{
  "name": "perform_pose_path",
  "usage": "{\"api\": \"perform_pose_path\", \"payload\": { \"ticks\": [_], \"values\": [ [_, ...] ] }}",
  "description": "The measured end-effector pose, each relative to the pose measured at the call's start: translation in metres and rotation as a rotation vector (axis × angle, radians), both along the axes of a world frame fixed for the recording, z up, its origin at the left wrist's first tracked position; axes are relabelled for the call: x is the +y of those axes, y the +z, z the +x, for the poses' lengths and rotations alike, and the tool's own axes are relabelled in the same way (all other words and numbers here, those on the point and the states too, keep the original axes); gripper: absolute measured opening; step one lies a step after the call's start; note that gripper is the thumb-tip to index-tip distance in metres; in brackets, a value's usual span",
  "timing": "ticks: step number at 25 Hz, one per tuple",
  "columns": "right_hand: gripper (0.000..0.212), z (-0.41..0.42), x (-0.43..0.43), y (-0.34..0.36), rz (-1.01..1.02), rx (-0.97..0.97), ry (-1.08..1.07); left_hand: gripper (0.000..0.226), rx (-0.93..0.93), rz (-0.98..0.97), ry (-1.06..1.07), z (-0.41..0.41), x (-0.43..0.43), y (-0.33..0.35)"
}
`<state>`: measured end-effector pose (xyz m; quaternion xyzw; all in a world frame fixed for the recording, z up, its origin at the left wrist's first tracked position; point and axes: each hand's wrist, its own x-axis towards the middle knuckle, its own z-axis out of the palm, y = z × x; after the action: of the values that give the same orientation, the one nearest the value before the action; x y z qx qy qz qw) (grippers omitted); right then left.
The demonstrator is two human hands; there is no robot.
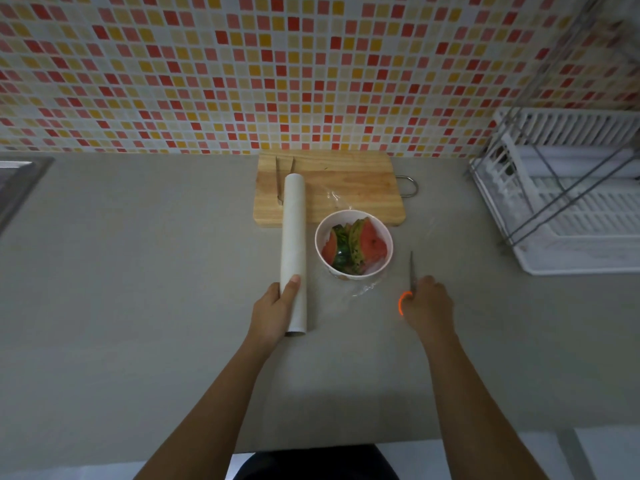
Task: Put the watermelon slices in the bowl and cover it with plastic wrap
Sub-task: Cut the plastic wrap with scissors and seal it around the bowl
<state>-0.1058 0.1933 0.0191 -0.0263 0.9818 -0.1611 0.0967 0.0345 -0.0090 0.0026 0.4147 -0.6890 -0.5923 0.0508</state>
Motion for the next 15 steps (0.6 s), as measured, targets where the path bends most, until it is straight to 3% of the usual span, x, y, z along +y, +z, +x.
{"api": "perform_pose_path", "payload": {
  "ticks": [9,11,13,15],
  "values": [
    [0.029,0.021,0.01,-0.003,-0.049,-0.04,-0.03,0.044,0.014,-0.009,0.011,0.001,-0.002,-0.005],
    [0.029,0.039,0.006,0.009,-0.365,-0.048,0.0,0.044,0.019,-0.013,0.012,0.001,-0.002,-0.005],
    [0.027,0.063,-0.01,0.026,-0.762,-0.208,0.037,0.044,0.034,-0.007,0.017,0.0,-0.003,-0.005],
    [0.028,0.089,-0.028,0.032,-0.996,-0.384,0.121,0.043,0.036,-0.002,0.008,0.001,-0.003,-0.005]
  ]
}}
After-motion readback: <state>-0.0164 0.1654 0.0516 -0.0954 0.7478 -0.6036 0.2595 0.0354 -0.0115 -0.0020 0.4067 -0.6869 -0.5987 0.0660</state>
